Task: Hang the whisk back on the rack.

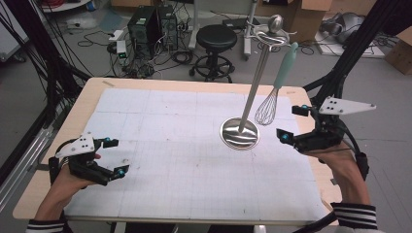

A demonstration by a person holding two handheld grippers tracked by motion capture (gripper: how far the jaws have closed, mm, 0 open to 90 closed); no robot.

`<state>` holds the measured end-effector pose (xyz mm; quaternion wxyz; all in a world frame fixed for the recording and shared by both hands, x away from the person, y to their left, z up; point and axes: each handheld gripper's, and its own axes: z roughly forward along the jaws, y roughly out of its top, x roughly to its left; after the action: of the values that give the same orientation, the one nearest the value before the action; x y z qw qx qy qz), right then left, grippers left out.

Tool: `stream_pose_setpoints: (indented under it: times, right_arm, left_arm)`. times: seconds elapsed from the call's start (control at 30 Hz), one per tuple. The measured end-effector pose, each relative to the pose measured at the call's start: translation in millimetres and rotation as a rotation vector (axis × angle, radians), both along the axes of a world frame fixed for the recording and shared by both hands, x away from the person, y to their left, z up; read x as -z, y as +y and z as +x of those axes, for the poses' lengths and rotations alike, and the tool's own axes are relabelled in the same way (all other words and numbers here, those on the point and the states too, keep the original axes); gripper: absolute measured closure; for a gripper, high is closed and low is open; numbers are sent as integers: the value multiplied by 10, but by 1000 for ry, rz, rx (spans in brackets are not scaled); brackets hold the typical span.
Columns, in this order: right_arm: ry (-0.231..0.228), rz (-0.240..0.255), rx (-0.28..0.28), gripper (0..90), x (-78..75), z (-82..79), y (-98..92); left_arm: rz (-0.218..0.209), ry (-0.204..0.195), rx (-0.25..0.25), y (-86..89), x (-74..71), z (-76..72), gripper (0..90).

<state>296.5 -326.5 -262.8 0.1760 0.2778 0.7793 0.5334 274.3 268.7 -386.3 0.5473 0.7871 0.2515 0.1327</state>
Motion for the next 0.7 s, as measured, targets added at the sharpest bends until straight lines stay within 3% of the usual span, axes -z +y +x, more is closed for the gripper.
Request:
stream_pose_setpoints:
  times: [0.3, 0.7]
  right_arm:
    - [-10, -51, -11, 4, 220, -132, 120]
    - [-17, -24, 9, 4, 513, -220, 203]
  left_arm:
    - [1, -5, 7, -10, -7, -19, 17]
    - [-5, -16, 13, 12, -28, -75, 17]
